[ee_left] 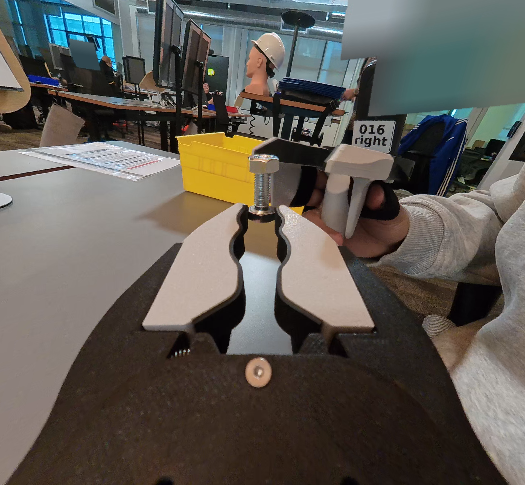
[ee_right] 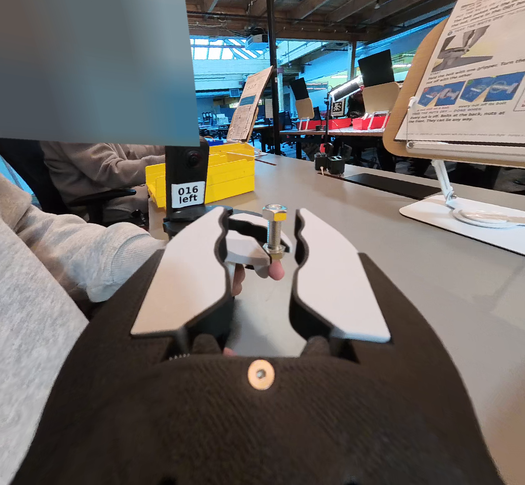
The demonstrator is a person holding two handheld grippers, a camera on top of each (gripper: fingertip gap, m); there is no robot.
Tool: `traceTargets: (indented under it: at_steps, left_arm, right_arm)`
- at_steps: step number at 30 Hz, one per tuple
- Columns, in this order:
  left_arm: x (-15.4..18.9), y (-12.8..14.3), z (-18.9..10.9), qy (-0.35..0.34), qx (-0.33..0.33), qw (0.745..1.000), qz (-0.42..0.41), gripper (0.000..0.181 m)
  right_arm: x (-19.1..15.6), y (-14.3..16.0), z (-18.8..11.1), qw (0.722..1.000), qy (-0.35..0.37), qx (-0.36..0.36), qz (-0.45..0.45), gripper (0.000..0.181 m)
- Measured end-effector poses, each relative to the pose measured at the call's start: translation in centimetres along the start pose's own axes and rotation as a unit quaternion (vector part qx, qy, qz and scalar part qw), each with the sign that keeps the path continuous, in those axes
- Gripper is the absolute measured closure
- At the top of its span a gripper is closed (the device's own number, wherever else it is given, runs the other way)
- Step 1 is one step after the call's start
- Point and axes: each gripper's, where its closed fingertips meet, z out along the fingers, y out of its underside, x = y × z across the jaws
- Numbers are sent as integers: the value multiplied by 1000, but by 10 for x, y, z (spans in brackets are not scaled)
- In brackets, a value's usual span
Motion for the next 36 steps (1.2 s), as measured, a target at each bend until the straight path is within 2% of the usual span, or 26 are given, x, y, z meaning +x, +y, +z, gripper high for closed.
traceTargets:
  at_steps: [3,4,6,8,10,13,14,19,21,23,24,28,29,32,34,36]
  left_arm:
    - [0,0,0,0,0,1000,-1,163]
    - [0,0,0,0,0,1000,0,163]
    - [0,0,0,0,1,1000,-1,163]
    - [0,0,0,0,0,1000,0,163]
    - [0,0,0,0,0,1000,0,163]
    - [0,0,0,0,0,1000,0,163]
    - [0,0,0,0,0,1000,0,163]
    - [0,0,0,0,1,1000,-1,163]
    - [-1,0,0,1,0,1000,-2,163]
    - [0,0,1,1,0,1000,-1,163]
    - [0,0,0,0,0,1000,-1,163]
    - [0,0,1,0,0,1000,1,163]
    - [0,0,1,1,-1,1000,1,163]
    - [0,0,1,1,0,1000,1,163]
    - [0,0,1,1,0,1000,0,163]
    - [0,0,1,1,-1,1000,1,163]
  right_arm:
    - [-5,2,1,1000,-15,-5,3,138]
    - [-7,1,0,1000,-21,-5,4,142]
    - [-12,-1,-3,999,-37,-11,10,162]
    - [-10,0,-3,999,-35,-16,21,168]
    - [-5,-1,-3,999,-24,-6,32,158]
    - [2,-6,-2,999,-6,23,29,128]
    - [2,-6,-1,999,-6,23,26,126]
    - [-7,1,0,1000,-23,-8,6,141]
    - [-9,1,-2,999,-25,-18,-14,165]
    - [-8,0,-3,999,-20,-16,-20,168]
    - [-7,0,-3,1000,-19,-14,-17,166]
    - [-2,0,0,1000,0,-1,-22,134]
    - [-3,1,1,1000,-4,-4,-24,133]
    - [-8,2,0,999,-15,-16,-27,147]
    - [-12,2,-3,999,-27,-24,-32,174]
    - [-11,1,-3,999,-23,-22,-31,175]
